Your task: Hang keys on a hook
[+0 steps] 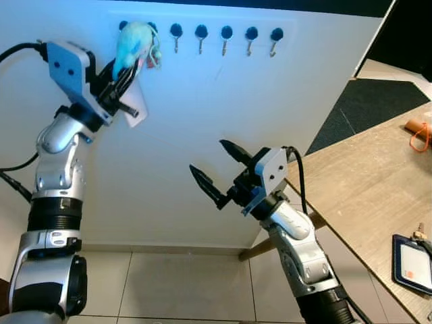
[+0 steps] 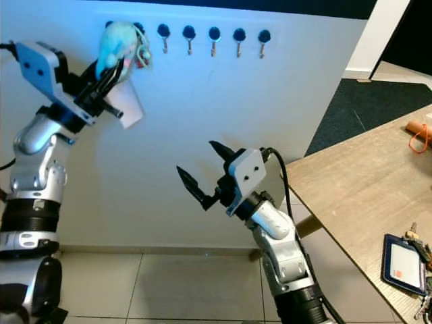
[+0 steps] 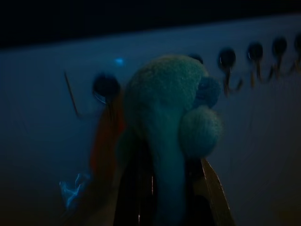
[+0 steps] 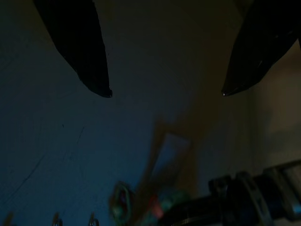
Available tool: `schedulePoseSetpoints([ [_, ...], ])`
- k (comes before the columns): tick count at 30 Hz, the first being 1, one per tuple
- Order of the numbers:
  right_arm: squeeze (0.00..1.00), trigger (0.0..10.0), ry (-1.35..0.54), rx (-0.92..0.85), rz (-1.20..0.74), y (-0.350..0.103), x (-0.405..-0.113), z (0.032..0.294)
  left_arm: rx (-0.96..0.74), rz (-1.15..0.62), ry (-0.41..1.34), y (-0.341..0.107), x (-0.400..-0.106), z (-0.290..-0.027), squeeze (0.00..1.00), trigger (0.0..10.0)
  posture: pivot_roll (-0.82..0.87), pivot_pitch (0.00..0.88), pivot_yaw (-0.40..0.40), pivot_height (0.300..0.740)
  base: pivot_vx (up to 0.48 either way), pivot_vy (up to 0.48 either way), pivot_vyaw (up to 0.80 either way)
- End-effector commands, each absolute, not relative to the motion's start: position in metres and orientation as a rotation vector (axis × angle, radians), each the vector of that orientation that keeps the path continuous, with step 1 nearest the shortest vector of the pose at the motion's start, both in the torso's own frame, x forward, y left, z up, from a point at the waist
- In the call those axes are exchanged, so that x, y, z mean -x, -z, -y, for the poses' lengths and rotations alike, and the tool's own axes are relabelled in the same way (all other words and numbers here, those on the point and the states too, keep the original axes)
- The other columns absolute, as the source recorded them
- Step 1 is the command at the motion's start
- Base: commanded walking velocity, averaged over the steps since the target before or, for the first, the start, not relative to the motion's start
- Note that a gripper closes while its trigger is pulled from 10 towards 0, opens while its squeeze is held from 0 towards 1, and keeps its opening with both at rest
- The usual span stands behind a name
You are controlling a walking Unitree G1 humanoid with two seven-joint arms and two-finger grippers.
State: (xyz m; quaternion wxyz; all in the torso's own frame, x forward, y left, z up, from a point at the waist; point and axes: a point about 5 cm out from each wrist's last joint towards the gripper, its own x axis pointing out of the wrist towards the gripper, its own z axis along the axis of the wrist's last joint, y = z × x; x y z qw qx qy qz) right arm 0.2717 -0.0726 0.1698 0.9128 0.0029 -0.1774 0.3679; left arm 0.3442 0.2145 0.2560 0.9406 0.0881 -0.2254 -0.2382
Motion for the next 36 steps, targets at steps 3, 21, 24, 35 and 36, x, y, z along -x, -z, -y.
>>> schedulePoseSetpoints([
  [3, 0.0, 10.0, -0.76, 0.002, 0.352, -0.168, -0.269, 0.072, -0.217, 0.415, 0.483, -0.249, -0.342, -0.224, 0.0, 10.0, 0.03, 0.02, -0.042, 0.74, 0.0, 0.0, 0.0],
  [21, 0.0, 10.0, -0.756, 0.007, 0.332, -0.165, -0.267, 0.072, -0.234, 0.356, 0.577, -0.237, -0.339, -0.213, 0.0, 10.0, 0.03, 0.023, -0.037, 0.74, 0.0, 0.0, 0.0],
  [24, 0.0, 10.0, -0.752, 0.006, 0.33, -0.165, -0.267, 0.073, -0.213, 0.343, 0.634, -0.234, -0.336, -0.206, 0.0, 10.0, 0.03, 0.023, -0.037, 0.74, 0.0, 0.0, 0.0],
  [35, 0.0, 10.0, -0.75, 0.0, 0.332, -0.167, -0.268, 0.074, -0.179, 0.35, 0.674, -0.236, -0.334, -0.199, 0.06, 10.0, 0.03, 0.026, -0.039, 0.74, 0.0, 0.0, 0.0],
  [36, 0.0, 10.0, -0.75, 0.0, 0.332, -0.167, -0.268, 0.074, -0.179, 0.35, 0.674, -0.236, -0.334, -0.199, 0.06, 10.0, 0.03, 0.026, -0.039, 0.74, 0.0, 0.0, 0.0],
])
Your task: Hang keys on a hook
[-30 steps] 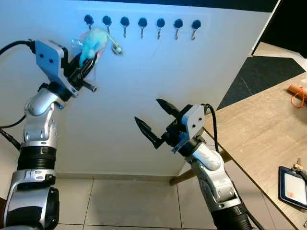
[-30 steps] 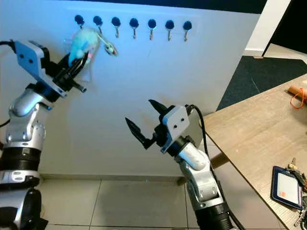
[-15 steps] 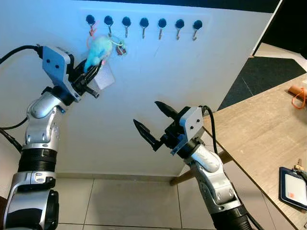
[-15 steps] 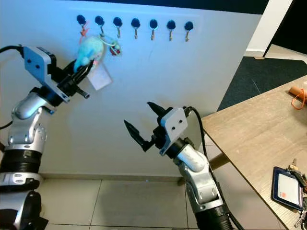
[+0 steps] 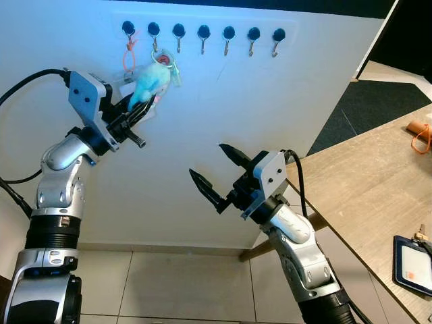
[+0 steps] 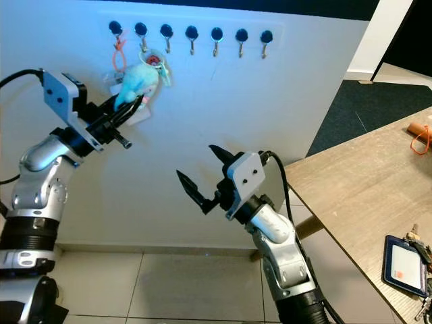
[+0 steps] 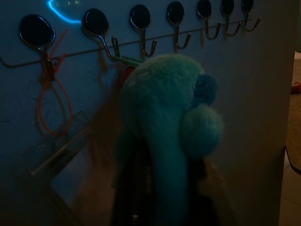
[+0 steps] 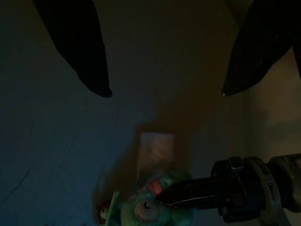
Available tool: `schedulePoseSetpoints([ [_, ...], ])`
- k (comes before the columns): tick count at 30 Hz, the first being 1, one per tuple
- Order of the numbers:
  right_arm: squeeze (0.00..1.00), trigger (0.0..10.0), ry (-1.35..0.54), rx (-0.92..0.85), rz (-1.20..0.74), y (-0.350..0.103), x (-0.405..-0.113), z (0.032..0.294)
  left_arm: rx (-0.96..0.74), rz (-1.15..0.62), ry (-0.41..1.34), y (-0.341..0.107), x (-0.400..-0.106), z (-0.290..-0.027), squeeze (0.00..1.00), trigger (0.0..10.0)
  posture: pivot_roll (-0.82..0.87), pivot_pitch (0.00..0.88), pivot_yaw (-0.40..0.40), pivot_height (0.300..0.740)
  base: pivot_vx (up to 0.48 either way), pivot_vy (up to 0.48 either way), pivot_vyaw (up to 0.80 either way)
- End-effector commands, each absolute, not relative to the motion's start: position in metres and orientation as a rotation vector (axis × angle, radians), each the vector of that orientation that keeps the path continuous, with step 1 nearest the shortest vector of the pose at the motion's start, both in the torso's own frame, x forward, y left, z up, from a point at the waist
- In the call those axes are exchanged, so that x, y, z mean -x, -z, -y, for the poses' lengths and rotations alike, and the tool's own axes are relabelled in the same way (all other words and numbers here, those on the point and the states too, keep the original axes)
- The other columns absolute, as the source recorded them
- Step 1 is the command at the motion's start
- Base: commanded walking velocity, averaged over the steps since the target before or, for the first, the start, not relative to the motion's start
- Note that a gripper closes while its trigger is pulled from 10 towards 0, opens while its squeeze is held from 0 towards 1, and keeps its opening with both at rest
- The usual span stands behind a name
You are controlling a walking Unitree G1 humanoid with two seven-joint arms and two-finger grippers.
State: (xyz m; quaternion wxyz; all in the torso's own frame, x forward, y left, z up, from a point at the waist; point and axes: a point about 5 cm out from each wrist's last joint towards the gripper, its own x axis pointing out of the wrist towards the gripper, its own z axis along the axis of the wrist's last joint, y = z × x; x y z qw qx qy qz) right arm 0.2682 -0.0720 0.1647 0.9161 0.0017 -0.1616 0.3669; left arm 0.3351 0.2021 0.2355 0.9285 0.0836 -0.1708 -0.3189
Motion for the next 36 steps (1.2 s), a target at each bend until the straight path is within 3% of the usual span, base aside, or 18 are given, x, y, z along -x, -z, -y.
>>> schedulePoseSetpoints([
  [1, 0.0, 10.0, -0.75, -0.001, 0.333, -0.167, -0.268, 0.074, -0.171, 0.352, 0.674, -0.237, -0.334, -0.2, 1.0, 10.0, 0.03, 0.026, -0.039, 0.74, 0.0, 0.0, 0.0],
  [26, 0.0, 10.0, -0.741, -0.058, 0.374, -0.176, -0.27, 0.074, -0.089, 0.324, 0.704, -0.235, -0.332, -0.201, 1.0, 10.0, 0.04, 0.032, -0.038, 0.74, 0.0, 0.0, 0.0],
  [27, 0.0, 10.0, -0.741, -0.068, 0.348, -0.17, -0.27, 0.075, -0.078, 0.28, 0.734, -0.225, -0.33, -0.202, 0.17, 10.0, 0.04, 0.032, -0.038, 0.74, 0.0, 0.0, 0.0],
  [28, 0.0, 10.0, -0.74, -0.083, 0.267, -0.153, -0.27, 0.076, -0.077, 0.14, 0.834, -0.194, -0.321, -0.201, 0.0, 10.0, 0.03, 0.032, -0.033, 0.74, 0.0, 0.0, 0.0],
  [36, 0.0, 10.0, -0.721, -0.066, 0.02, -0.093, -0.261, 0.087, -0.197, -0.209, 0.948, -0.11, -0.29, -0.199, 0.0, 10.0, 0.03, 0.03, -0.026, 0.74, 0.0, 0.0, 0.0],
])
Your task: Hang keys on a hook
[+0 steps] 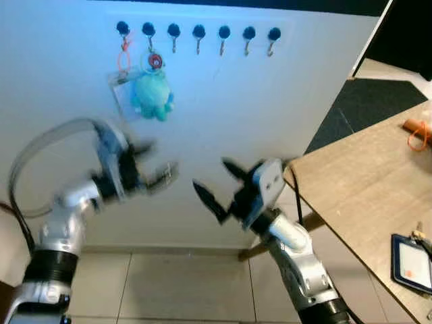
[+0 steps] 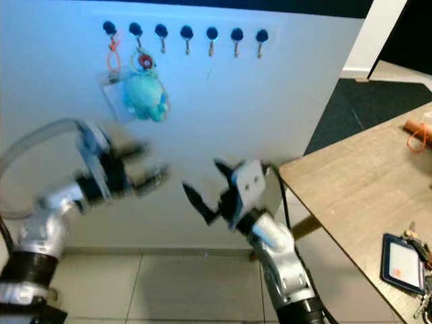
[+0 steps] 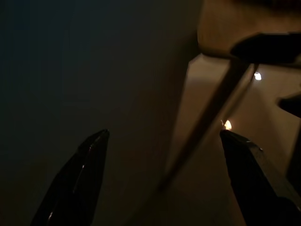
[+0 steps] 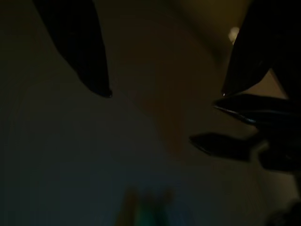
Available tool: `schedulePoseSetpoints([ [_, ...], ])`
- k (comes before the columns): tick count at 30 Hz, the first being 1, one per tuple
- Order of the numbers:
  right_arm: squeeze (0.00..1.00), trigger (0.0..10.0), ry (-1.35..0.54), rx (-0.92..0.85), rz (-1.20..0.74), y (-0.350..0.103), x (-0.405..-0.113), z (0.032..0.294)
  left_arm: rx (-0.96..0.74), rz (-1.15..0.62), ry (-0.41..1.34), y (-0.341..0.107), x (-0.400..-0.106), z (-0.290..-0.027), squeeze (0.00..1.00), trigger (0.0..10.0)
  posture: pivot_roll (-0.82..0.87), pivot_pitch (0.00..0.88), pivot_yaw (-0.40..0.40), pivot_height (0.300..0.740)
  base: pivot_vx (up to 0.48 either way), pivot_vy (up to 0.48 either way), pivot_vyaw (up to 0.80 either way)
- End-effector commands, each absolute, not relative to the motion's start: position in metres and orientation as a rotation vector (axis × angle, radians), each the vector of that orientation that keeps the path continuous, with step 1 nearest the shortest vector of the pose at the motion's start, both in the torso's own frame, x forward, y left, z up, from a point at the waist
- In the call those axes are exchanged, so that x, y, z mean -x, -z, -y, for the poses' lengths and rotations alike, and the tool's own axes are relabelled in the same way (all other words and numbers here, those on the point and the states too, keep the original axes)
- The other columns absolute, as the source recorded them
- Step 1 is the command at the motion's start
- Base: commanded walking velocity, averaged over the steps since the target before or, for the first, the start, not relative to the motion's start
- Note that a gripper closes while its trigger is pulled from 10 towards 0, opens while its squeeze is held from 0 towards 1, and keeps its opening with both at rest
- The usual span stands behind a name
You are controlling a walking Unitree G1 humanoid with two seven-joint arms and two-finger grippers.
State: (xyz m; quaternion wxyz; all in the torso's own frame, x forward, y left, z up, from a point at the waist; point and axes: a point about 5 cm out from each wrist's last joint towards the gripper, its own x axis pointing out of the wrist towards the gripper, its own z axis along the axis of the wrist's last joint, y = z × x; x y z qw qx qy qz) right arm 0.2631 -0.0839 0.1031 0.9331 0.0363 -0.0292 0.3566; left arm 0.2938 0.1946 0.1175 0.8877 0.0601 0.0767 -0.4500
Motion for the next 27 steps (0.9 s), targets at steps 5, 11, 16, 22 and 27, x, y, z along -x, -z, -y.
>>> schedulePoseSetpoints([
  [5, 0.0, 10.0, -0.469, -0.142, -0.208, -0.034, -0.256, 0.119, -0.33, -0.475, 0.729, -0.037, -0.273, -0.216, 0.0, 10.0, 0.04, 0.026, -0.026, 0.74, 0.0, 0.0, 0.0],
  [11, 0.0, 10.0, -0.145, -0.167, -0.586, 0.044, -0.22, 0.156, -0.127, -0.705, 0.184, 0.025, -0.244, -0.232, 0.0, 10.0, 0.04, 0.027, -0.016, 0.74, 0.0, 0.0, 0.0],
  [16, 0.0, 10.0, 0.013, -0.171, -0.74, 0.07, -0.189, 0.171, 0.086, -0.805, -0.012, 0.047, -0.228, -0.222, 0.0, 10.0, 0.03, 0.025, -0.017, 0.74, 0.0, 0.0, 0.0],
  [22, 0.0, 10.0, 0.159, -0.211, -0.756, 0.077, -0.177, 0.192, 0.048, -0.833, 0.086, 0.057, -0.222, -0.2, 0.0, 10.0, 0.02, 0.011, -0.006, 0.74, 0.0, 0.0, 0.0],
  [27, 0.0, 10.0, 0.171, -0.192, -0.767, 0.079, -0.175, 0.195, 0.026, -0.839, 0.052, 0.058, -0.222, -0.199, 0.0, 10.0, 0.02, 0.008, -0.005, 0.74, 0.0, 0.0, 0.0],
])
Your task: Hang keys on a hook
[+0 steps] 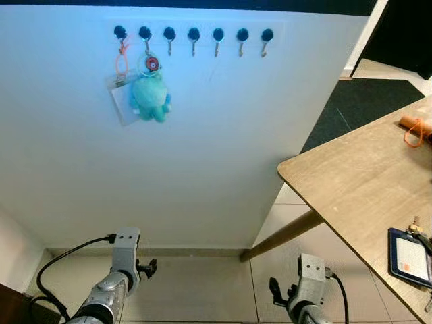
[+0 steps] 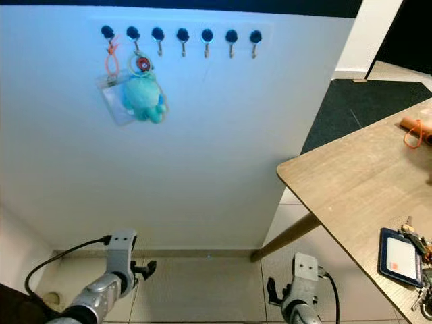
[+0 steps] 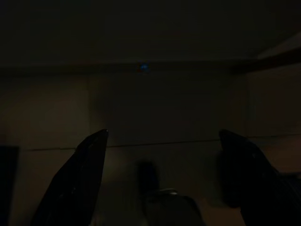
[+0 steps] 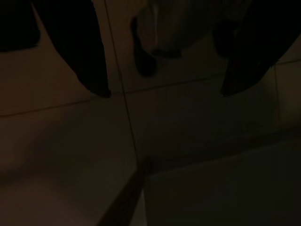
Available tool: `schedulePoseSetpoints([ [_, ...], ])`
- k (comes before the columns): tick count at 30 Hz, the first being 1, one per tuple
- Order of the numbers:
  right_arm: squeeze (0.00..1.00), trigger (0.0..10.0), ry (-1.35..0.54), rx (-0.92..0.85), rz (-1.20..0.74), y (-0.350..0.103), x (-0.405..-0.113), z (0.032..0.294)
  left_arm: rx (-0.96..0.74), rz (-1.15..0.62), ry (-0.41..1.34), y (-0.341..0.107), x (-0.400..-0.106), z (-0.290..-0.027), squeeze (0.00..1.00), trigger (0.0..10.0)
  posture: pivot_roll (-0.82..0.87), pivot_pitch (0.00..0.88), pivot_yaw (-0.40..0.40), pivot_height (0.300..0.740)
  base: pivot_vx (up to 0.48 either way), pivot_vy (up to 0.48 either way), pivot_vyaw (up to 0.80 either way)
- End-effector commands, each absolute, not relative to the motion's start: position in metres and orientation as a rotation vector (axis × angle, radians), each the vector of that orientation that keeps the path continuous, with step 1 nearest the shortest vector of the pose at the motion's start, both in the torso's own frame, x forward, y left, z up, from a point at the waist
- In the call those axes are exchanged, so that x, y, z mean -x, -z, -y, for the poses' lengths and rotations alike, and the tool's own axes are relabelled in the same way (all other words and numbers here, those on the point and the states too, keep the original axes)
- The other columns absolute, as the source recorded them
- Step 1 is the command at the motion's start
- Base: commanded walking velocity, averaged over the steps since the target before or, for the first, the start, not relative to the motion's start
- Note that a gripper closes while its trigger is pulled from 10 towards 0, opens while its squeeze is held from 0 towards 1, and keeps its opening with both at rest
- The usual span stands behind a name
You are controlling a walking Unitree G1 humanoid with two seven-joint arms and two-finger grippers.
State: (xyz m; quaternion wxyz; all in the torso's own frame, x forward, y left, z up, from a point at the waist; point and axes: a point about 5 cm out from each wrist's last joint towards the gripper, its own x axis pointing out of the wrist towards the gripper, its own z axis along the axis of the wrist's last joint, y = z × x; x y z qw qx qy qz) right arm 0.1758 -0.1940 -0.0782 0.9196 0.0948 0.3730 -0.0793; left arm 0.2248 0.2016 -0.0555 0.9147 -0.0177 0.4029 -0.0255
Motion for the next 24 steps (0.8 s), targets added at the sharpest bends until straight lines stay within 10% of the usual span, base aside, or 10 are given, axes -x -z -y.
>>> schedulePoseSetpoints([
  [1, 0.0, 10.0, 0.176, -0.192, -0.769, 0.079, -0.1747, 0.1956, 0.01, -0.844, 0.042, 0.0582, -0.2226, -0.1993, 0.0, 10.0, 0.02, 0.005, -0.003, 0.74, 0.0, 0.0, 0.0],
  [24, 0.0, 10.0, 0.2, -0.209, -0.765, 0.0819, -0.1692, 0.197, -0.029, -0.82, 0.122, 0.0596, -0.2212, -0.1917, 0.0, 10.0, 0.02, 0.006, 0.006, 0.74, 0.0, 0.0, -0.7],
])
